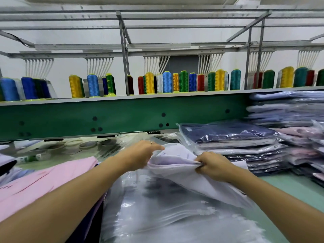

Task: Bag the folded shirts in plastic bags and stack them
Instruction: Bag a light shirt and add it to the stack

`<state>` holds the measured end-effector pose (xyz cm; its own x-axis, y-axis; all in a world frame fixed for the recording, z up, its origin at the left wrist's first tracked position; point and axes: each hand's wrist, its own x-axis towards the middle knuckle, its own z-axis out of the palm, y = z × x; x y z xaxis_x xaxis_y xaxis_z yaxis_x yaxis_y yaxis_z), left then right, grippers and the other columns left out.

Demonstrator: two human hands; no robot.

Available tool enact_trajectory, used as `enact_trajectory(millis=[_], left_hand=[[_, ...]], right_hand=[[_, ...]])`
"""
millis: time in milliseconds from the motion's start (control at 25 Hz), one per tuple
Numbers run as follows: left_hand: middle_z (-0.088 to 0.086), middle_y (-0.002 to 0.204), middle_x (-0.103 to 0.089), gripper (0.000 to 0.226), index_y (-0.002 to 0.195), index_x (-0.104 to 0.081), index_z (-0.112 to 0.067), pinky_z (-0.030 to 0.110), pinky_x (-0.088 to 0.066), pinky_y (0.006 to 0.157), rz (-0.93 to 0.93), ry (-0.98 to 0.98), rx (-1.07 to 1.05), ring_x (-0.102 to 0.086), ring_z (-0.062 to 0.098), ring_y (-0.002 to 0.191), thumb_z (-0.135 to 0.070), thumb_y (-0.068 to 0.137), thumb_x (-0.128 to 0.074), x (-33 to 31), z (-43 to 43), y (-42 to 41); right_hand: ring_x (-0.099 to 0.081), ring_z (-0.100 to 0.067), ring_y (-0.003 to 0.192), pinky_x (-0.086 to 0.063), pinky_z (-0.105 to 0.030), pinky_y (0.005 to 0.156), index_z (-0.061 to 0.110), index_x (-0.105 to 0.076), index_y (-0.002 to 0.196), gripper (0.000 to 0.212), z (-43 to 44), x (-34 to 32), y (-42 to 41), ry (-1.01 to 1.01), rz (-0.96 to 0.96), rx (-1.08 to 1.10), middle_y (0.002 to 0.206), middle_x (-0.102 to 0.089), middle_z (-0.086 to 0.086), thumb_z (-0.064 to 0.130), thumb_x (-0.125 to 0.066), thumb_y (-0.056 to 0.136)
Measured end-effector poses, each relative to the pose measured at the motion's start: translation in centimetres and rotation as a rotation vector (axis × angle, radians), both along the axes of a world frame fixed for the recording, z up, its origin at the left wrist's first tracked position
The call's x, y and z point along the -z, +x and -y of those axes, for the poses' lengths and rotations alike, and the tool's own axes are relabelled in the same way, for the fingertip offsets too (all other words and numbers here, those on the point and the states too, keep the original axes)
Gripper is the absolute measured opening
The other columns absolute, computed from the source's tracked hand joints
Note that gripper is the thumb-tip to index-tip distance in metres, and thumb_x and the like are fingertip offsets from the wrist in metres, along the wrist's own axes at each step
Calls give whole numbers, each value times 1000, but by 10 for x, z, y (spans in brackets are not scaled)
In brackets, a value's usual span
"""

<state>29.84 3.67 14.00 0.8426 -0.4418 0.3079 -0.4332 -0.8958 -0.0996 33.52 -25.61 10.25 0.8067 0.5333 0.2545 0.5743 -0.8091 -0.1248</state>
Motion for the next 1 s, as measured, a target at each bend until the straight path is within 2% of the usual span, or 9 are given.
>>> enact_trajectory(millis=[240,320,400,480,640,760,880,960,1000], left_hand=[[5,122,-66,49,136,-54,-28,34,-51,81,27,-280,-98,-61,25,95,-4,94,-47,-10,28,-15],[9,102,-70,30,108,-66,-20,42,-54,76,85,-223,-193,-61,33,88,-4,91,-47,-14,43,-13],[13,79,-64,19,73,-57,-13,46,-52,71,89,-145,-255,-57,36,79,-3,87,-48,-19,55,-11],[11,75,-62,26,64,-49,-16,46,-52,72,80,-75,-216,-57,35,77,-3,87,-50,-21,70,-12],[10,96,-74,19,95,-73,-13,44,-51,80,150,-142,59,-64,35,94,-12,95,-54,-23,94,-25],[6,109,-73,35,126,-68,-24,42,-50,85,241,-165,186,-61,29,104,-18,92,-59,-17,89,-41],[1,155,-37,73,147,-35,-42,52,-40,103,207,-231,-187,-31,27,138,-15,84,-60,-3,62,-49],[7,166,-7,90,153,-16,-45,54,-35,109,-7,-513,-370,-14,33,150,0,83,-50,4,41,-56],[12,165,-8,92,155,-11,-43,47,-39,106,-107,-630,-366,-19,37,148,4,84,-45,7,33,-59]], right_hand=[[-62,-32,96,-47,-39,69,17,-60,87,8,-28,-14,-18,-101,127,-5,98,-69,-5,22,-56,82],[-62,-34,97,-38,-38,63,18,-57,86,7,-47,-15,-25,-164,199,-28,101,-69,-8,21,-52,83],[-62,-36,98,-33,-37,64,17,-58,90,10,-62,-15,-30,-191,243,-32,105,-68,-11,19,-49,85],[-62,-37,98,-41,-38,67,15,-63,104,22,-71,-15,-30,-189,225,-6,109,-67,-12,16,-48,87],[-59,-35,114,-50,-45,92,6,-56,127,34,-77,-7,-21,-50,38,46,129,-62,-18,11,-41,97],[-57,-30,121,-46,-40,101,2,-55,133,38,-80,-6,-19,62,-46,55,135,-59,-18,5,-40,97],[-61,-28,110,-49,-35,94,8,-65,123,34,-82,-12,-19,237,-83,79,124,-65,-14,6,-43,97],[-60,-29,98,-49,-33,81,8,-67,110,28,-87,-18,-24,306,-97,178,111,-67,-13,10,-43,95],[-58,-28,92,-45,-32,75,8,-65,103,24,-93,-19,-24,310,-104,213,104,-64,-12,12,-42,95]])
